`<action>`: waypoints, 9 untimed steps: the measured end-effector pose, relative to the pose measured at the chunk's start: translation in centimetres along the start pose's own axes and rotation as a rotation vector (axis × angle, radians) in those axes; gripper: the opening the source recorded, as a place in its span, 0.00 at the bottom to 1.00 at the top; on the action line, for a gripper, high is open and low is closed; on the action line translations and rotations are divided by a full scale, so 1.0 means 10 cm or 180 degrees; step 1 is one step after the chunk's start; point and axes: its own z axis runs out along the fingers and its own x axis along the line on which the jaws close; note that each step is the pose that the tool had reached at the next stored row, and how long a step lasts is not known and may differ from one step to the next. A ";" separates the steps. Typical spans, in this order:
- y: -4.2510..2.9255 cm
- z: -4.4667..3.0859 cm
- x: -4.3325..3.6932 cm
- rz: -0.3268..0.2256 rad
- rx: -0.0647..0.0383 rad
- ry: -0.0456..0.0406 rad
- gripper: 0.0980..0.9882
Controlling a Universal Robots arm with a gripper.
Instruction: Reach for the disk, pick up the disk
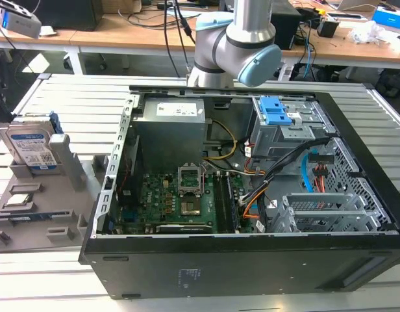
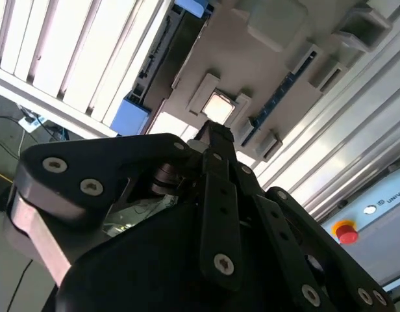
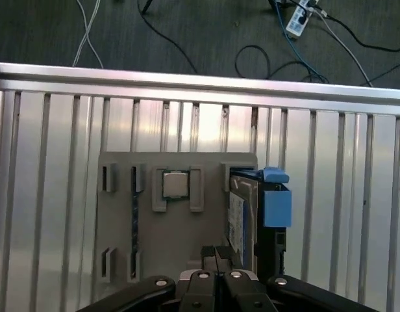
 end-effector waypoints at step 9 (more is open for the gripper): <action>0.000 0.002 -0.001 0.0097 0.0000 -0.0004 0.01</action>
